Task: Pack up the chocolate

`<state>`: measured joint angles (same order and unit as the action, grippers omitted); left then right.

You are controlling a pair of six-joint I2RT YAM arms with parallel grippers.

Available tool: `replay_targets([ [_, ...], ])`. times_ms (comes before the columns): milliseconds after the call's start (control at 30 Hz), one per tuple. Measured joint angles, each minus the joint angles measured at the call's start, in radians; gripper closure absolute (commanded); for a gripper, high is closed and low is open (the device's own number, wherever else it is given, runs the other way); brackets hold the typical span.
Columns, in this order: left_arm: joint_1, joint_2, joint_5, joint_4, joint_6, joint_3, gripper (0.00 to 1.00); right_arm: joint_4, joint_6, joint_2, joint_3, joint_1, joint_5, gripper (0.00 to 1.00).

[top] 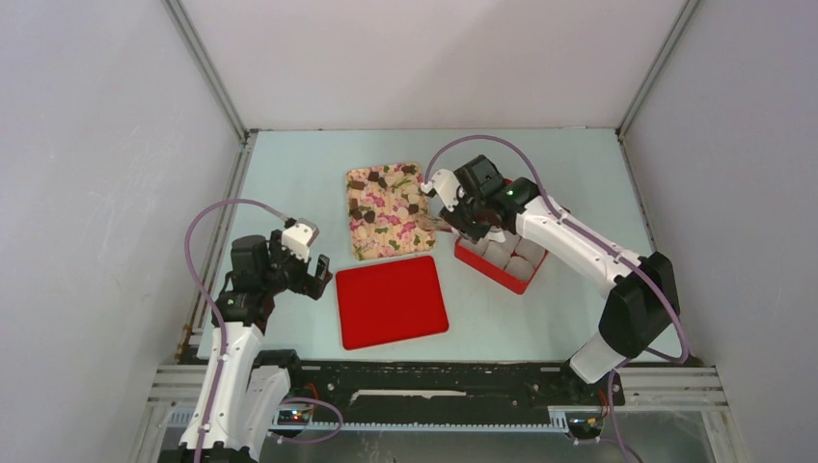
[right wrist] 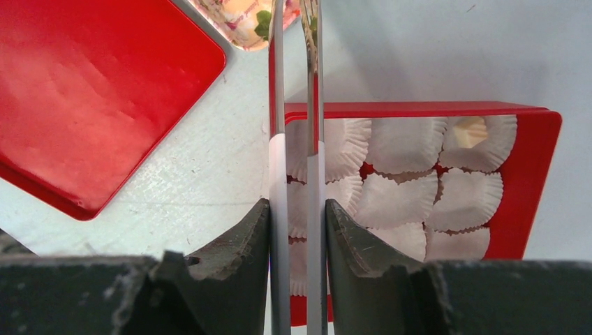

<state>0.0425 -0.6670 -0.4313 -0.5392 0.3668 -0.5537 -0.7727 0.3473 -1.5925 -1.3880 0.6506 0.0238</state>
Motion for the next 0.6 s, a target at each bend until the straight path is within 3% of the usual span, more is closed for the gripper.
replay_targets([
  [600,0.000,0.000,-0.004,0.000,0.000,0.000,0.07,-0.002,-0.007,-0.050,0.000,0.018,0.014,0.63],
])
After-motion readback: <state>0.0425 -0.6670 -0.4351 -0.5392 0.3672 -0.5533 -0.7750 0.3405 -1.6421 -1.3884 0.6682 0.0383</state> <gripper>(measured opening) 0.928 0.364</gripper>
